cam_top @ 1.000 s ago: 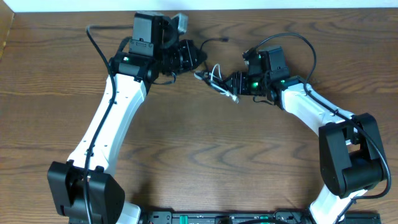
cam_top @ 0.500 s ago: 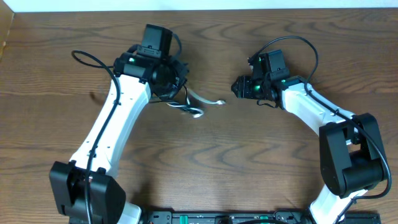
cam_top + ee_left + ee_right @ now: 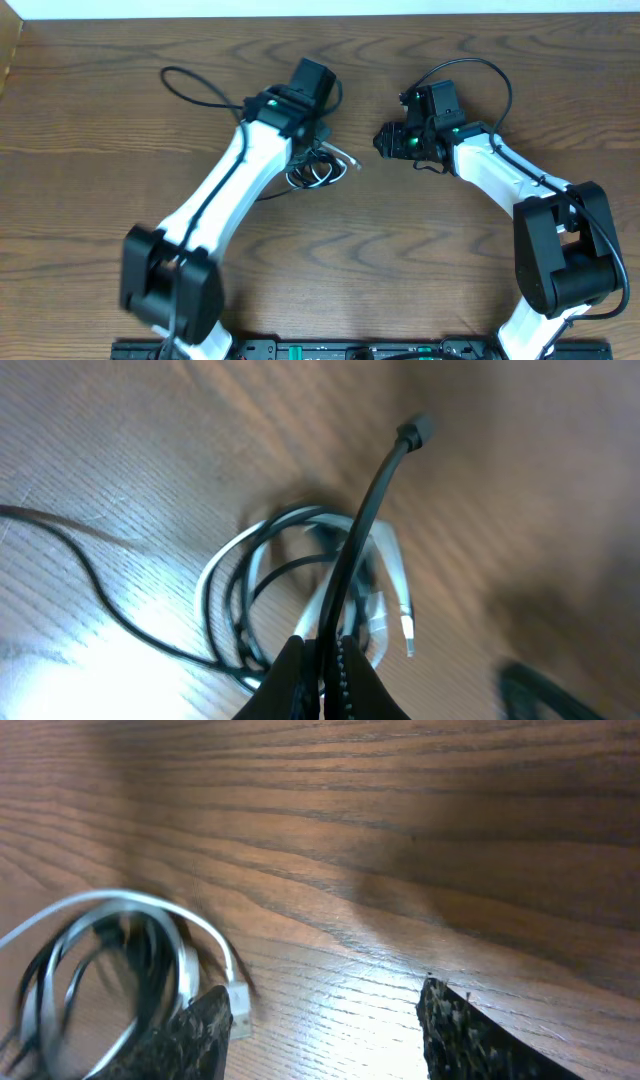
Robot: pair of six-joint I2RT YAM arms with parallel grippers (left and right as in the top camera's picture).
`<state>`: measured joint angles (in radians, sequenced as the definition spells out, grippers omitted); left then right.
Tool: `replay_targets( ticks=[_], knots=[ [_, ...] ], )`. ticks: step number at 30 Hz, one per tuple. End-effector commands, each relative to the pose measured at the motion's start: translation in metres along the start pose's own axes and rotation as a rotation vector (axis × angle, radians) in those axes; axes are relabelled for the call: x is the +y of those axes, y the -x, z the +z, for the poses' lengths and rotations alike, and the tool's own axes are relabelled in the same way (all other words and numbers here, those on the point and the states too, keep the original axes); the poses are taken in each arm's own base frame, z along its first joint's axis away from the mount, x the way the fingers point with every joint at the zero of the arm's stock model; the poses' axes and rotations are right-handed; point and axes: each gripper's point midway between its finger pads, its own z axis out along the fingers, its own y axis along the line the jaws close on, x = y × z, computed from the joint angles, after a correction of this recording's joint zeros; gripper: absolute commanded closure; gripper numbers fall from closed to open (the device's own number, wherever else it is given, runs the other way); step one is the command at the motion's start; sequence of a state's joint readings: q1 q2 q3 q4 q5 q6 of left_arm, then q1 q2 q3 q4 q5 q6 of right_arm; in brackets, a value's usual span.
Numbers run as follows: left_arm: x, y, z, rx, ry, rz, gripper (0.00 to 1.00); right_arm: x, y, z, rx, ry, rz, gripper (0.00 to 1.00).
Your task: Untangle cables
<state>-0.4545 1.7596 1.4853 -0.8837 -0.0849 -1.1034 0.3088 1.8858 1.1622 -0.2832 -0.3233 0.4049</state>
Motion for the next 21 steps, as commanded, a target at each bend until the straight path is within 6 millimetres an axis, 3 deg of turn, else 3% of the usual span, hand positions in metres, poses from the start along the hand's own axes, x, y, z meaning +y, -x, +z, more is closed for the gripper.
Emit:
replay_targets(
  ticks=[1, 7, 12, 15, 19, 21],
  knots=[
    [0.019, -0.007, 0.051, 0.005, 0.153, 0.022, 0.92, 0.001, 0.004, -0.005, -0.016, -0.002, -0.009, 0.43],
    [0.032, -0.030, 0.090, 0.102, 0.241, 0.072, 0.92, 0.001, 0.005, -0.005, -0.017, -0.003, -0.009, 0.43],
    [0.024, -0.026, 0.091, 0.103, 0.197, 0.244, 0.93, 0.001, 0.005, -0.005, -0.017, -0.004, -0.009, 0.43],
    [0.017, -0.009, 0.081, 0.032, 0.173, 0.291, 0.92, 0.001, 0.005, -0.005, -0.018, -0.006, -0.009, 0.43],
    [0.014, 0.018, 0.053, -0.060, 0.140, 0.299, 0.61, 0.000, 0.005, -0.005, -0.018, -0.006, -0.009, 0.42],
    [0.012, 0.029, 0.036, -0.088, 0.106, 0.292, 0.53, 0.001, 0.005, -0.005, -0.018, -0.006, -0.009, 0.42]
  ],
)
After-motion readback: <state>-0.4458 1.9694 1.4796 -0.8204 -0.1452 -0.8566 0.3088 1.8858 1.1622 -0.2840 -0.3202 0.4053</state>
